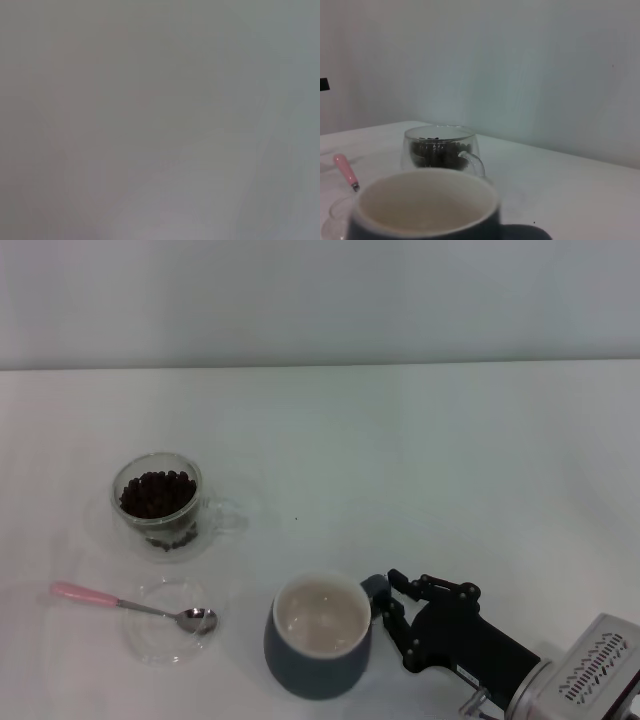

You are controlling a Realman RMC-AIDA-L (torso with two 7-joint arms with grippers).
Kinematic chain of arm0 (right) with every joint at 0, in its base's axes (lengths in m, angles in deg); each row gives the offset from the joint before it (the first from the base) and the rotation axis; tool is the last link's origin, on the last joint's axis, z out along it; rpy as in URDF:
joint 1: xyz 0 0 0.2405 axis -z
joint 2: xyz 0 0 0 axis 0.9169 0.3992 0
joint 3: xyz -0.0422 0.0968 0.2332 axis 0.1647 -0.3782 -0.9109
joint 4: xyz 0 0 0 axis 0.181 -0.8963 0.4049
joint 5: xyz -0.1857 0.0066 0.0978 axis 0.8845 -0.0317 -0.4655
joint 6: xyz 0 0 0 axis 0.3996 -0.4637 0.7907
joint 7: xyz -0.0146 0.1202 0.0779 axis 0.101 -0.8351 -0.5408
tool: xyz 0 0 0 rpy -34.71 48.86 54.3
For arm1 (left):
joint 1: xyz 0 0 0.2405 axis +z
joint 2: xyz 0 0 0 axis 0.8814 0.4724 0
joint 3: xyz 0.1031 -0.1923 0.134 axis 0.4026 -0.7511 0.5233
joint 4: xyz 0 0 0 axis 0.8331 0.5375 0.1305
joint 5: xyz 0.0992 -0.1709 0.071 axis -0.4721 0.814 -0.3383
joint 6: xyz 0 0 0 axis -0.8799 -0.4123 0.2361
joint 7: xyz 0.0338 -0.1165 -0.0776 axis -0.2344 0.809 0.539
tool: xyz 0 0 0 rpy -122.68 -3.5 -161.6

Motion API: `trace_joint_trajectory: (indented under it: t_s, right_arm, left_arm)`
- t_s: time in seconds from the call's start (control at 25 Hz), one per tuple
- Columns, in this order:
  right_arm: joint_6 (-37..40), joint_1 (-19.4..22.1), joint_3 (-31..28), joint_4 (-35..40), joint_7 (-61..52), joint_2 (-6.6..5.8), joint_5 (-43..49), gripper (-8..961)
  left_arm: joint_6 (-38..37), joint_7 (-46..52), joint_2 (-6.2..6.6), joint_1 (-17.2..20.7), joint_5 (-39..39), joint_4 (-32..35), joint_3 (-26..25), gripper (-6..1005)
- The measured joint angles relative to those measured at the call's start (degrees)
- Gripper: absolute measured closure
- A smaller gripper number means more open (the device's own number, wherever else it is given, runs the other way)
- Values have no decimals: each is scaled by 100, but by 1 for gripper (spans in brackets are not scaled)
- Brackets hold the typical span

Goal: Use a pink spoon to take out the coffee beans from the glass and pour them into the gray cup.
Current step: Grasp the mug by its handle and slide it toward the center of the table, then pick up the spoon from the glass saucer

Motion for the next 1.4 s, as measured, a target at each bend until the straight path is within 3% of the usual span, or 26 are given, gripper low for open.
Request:
trace_joint_trajectory:
  t_s: [0.44, 0.64, 0.88, 1.08, 1.2, 1.4]
  right_arm:
    - [69, -2, 89, 3, 11, -10, 20, 609]
    - [114, 51, 75, 35, -13, -32, -6, 598]
    - [373, 175, 95, 52, -75, -55, -11, 409]
    - [516, 350, 106, 203, -488, -68, 23, 169]
    - [805, 466, 212, 373, -785, -74, 23, 91]
    - [1558, 724, 581, 856, -1429, -81, 22, 91]
  left_arm:
    - [0, 1, 0, 14, 5, 0, 0, 107]
    - [2, 10, 0, 62, 9, 11, 0, 107]
    - [6, -2, 0, 92, 5, 31, 0, 107]
    - [6, -4, 1, 68, 2, 44, 0, 107]
    - [5, -8, 0, 63, 9, 49, 0, 107]
    - [3, -20, 4, 61, 5, 51, 6, 106]
